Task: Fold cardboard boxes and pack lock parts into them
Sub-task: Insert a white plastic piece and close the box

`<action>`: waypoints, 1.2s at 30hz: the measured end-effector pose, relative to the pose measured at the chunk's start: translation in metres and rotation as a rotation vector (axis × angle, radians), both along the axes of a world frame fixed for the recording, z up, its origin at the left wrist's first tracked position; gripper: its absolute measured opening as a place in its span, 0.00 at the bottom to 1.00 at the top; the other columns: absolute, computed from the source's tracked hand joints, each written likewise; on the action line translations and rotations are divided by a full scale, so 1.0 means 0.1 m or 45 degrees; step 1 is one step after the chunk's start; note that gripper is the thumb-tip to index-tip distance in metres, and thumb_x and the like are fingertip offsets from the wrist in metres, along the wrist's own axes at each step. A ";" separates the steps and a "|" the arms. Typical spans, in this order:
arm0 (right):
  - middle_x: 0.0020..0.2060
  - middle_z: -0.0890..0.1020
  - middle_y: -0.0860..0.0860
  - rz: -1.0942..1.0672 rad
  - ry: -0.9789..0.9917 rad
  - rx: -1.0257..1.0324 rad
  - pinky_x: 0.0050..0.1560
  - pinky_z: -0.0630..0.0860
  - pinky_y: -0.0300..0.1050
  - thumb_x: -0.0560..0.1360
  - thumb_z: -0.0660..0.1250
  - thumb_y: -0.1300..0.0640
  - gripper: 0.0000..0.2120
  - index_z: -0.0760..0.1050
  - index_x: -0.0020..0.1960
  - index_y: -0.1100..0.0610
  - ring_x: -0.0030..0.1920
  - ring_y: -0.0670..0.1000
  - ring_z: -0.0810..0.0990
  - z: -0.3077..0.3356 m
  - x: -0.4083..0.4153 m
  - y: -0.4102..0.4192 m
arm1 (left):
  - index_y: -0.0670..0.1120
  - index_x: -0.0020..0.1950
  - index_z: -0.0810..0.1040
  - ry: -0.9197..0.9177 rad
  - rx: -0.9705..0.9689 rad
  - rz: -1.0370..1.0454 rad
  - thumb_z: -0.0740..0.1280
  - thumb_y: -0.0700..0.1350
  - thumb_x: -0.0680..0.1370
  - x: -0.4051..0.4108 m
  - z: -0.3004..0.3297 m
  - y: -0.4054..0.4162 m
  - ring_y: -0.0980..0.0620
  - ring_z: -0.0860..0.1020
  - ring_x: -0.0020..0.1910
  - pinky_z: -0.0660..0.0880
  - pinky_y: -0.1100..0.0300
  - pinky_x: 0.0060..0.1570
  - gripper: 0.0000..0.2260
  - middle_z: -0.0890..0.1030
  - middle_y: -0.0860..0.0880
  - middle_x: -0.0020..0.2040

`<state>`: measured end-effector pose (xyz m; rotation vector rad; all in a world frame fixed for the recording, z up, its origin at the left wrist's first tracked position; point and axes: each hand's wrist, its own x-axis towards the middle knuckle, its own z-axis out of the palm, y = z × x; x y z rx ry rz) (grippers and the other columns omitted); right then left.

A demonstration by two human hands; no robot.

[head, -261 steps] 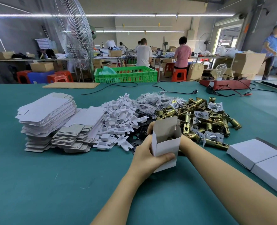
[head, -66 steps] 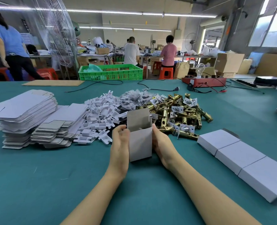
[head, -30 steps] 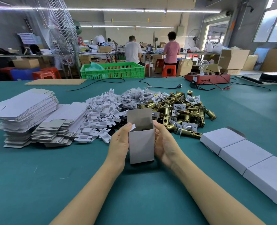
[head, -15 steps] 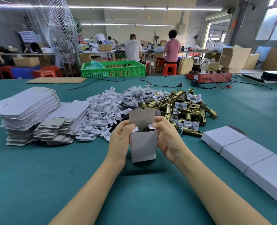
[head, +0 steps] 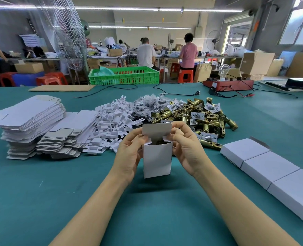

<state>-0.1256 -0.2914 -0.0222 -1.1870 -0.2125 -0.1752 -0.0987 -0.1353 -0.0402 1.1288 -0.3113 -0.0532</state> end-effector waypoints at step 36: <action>0.47 0.83 0.59 -0.246 -0.098 -0.223 0.40 0.71 0.44 0.70 0.56 0.53 0.16 0.81 0.45 0.57 0.44 0.53 0.78 -0.13 -0.04 0.18 | 0.51 0.47 0.83 -0.305 0.238 0.247 0.70 0.50 0.73 -0.17 -0.02 -0.08 0.52 0.77 0.47 0.73 0.50 0.50 0.06 0.83 0.53 0.47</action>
